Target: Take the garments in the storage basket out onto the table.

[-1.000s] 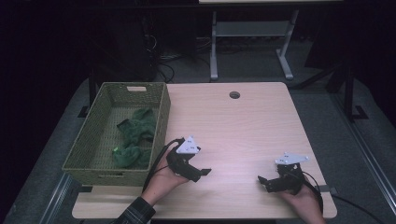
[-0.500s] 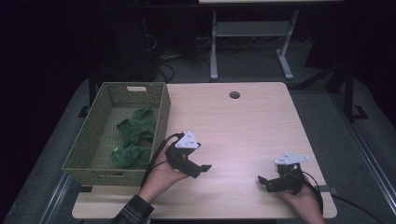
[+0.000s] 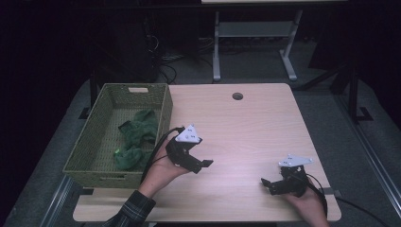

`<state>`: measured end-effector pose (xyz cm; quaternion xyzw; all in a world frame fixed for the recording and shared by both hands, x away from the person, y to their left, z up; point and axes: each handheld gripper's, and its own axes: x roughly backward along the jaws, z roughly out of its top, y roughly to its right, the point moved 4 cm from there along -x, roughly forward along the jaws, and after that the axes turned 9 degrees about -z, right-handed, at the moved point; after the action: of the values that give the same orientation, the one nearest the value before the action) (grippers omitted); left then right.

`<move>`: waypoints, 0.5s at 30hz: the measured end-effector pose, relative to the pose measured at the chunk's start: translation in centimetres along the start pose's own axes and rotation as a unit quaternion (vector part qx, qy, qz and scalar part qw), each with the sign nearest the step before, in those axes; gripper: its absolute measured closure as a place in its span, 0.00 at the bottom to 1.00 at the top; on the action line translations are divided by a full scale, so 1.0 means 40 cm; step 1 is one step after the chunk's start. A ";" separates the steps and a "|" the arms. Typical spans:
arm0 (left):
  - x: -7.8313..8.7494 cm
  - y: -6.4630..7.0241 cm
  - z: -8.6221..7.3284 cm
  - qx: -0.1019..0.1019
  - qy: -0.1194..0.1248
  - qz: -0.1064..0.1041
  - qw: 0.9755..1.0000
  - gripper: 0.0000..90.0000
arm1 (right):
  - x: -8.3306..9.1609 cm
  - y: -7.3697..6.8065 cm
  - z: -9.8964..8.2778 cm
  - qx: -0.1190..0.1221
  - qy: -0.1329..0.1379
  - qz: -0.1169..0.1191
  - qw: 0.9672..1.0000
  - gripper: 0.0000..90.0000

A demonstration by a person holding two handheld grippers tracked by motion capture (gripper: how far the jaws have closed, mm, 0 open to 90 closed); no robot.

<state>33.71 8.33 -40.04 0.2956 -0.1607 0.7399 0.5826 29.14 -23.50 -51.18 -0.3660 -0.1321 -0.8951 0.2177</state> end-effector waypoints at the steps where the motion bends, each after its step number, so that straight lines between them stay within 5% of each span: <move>1: 0.007 -0.007 0.008 -0.001 0.004 0.002 1.000 0.15 | 0.000 0.000 0.000 0.000 0.000 0.000 1.000 0.00; 15: 0.086 -0.056 0.037 0.000 0.009 0.030 1.000 0.15 | 0.002 0.001 -0.002 0.005 0.001 0.002 1.000 0.00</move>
<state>35.72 10.72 -36.97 0.2846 -0.1640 0.7596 0.5614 29.07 -23.60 -51.19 -0.3645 -0.1355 -0.8944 0.2211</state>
